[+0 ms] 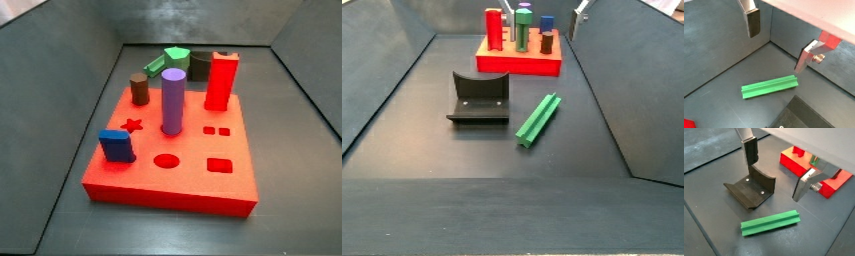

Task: Pick up the star object. Move up. Place the star object on the fixture. Regrasp the star object. Move to above the board. Insert the star object.
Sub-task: Pick up the star object.

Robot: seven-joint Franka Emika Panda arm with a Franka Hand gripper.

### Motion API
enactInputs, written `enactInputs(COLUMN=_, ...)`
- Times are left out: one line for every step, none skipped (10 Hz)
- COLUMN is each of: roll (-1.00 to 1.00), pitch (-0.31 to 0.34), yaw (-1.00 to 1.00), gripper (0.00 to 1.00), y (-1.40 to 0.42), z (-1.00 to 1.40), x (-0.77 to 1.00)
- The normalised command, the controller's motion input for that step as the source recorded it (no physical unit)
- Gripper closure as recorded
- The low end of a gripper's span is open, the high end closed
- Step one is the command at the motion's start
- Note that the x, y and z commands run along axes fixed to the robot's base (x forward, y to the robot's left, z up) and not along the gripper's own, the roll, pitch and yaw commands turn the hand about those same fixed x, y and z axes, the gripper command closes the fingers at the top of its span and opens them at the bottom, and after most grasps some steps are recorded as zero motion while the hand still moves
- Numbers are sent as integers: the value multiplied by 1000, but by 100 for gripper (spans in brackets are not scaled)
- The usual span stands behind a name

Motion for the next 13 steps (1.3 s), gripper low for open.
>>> enactInputs(roll=0, pitch=-74, yaw=0, gripper=0, y=0, z=-14, x=0)
enactInputs(roll=0, pitch=-64, yaw=-100, gripper=0, y=0, z=-11, x=97)
enactInputs(roll=-23, pitch=-139, yaw=-749, gripper=0, y=-157, z=-263, x=-126)
enactInputs(roll=-40, pitch=-63, yaw=-1000, gripper=0, y=0, z=-291, x=0)
enactInputs(roll=-61, pitch=-50, yaw=-886, gripper=0, y=0, z=-151, x=0)
enactInputs(roll=0, pitch=0, yaw=0, gripper=0, y=0, z=-254, x=0)
enactInputs(roll=0, pitch=-33, yaw=0, gripper=0, y=11, z=-1000, x=63)
enactInputs(roll=0, pitch=0, yaw=129, gripper=0, y=63, z=-1000, x=131)
enactInputs(roll=0, pitch=0, yaw=303, gripper=0, y=71, z=-1000, x=166)
enactInputs(roll=0, pitch=0, yaw=329, gripper=0, y=77, z=-1000, x=189)
enactInputs(roll=0, pitch=0, yaw=254, gripper=0, y=111, z=-1000, x=277)
enactInputs(roll=0, pitch=0, yaw=189, gripper=0, y=103, z=-1000, x=251)
enactInputs(roll=0, pitch=0, yaw=191, gripper=0, y=114, z=-1000, x=249)
